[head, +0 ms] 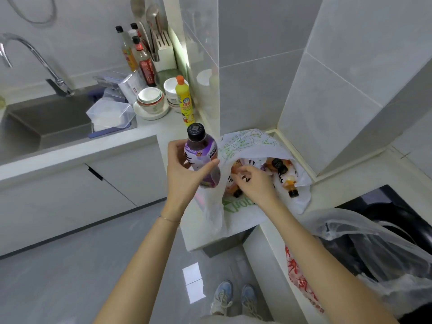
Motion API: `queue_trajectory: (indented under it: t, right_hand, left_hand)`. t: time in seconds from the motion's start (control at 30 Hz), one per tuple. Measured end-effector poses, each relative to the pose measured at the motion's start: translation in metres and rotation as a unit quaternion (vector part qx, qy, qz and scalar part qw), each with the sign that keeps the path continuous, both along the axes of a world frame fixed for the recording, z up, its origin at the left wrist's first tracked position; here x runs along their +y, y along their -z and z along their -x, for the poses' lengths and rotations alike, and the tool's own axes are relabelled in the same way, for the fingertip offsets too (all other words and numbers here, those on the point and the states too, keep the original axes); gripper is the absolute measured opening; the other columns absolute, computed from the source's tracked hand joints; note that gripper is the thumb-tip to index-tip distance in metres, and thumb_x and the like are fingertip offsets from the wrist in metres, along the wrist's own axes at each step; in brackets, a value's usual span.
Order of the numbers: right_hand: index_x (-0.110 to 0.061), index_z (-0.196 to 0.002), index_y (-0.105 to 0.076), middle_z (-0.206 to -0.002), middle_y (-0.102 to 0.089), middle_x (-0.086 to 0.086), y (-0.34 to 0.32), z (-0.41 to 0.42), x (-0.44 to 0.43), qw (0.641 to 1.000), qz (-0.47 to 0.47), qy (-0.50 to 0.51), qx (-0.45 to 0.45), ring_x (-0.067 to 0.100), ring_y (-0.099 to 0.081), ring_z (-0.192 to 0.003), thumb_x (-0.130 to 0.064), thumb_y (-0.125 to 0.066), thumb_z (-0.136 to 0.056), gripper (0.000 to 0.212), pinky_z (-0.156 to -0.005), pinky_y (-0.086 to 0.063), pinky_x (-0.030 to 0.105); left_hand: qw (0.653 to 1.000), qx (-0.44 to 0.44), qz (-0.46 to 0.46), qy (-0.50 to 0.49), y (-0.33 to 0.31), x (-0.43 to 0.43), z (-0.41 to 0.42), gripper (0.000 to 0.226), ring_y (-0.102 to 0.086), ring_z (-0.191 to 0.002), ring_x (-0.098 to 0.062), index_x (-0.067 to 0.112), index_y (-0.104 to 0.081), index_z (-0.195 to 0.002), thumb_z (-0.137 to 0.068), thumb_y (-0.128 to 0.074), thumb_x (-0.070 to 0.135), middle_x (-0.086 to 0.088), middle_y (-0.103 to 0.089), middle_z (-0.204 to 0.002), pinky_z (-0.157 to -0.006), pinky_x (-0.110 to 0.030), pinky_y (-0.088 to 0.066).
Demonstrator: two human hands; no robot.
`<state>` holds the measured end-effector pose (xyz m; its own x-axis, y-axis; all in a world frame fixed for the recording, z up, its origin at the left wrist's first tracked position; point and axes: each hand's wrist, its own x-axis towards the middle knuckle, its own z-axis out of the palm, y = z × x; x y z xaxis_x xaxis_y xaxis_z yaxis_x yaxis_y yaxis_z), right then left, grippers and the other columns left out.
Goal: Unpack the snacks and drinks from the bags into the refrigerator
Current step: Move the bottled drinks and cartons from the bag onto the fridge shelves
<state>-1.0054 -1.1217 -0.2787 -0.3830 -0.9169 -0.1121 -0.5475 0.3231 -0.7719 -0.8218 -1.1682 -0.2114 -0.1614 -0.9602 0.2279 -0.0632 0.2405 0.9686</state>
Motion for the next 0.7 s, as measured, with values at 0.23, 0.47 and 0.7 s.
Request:
queue_trajectory:
  t: [0.23,0.47,0.7]
  right_hand:
    - [-0.017,-0.127,-0.061,-0.116,-0.067,-0.006,0.043,-0.021,0.015,0.993,-0.064,-0.049,-0.088,0.009,-0.06,-0.108,-0.039,-0.07,-0.085,0.048,-0.091,-0.047,0.024]
    - [-0.017,-0.13,-0.057,-0.12,-0.064,-0.006,0.049,-0.021,0.016,0.993,-0.06,-0.069,-0.078,0.004,-0.056,-0.104,-0.036,-0.071,-0.085,0.052,-0.089,-0.045,0.023]
    - [-0.015,-0.132,-0.055,-0.115,-0.059,-0.006,0.05,-0.019,0.016,0.991,-0.066,-0.084,-0.084,0.002,-0.049,-0.101,-0.021,-0.07,-0.087,0.047,-0.087,-0.038,0.018]
  left_hand:
    - [0.997,-0.044,-0.037,-0.043,0.032,0.01,-0.022,0.058,-0.063,-0.098,-0.011,0.024,-0.046,-0.107,-0.069,-0.087,0.014,0.0,-0.06,-0.109,-0.082,-0.023,-0.052]
    - [0.985,-0.068,-0.123,-0.101,0.084,0.02,-0.034,0.061,-0.059,-0.087,0.006,0.009,-0.039,-0.112,-0.071,-0.083,0.004,0.001,-0.053,-0.106,-0.075,-0.011,-0.049]
    - [0.974,-0.08,-0.168,-0.129,0.117,0.019,-0.045,0.061,-0.058,-0.091,-0.009,0.011,-0.036,-0.11,-0.072,-0.082,0.004,-0.003,-0.051,-0.107,-0.076,-0.018,-0.051]
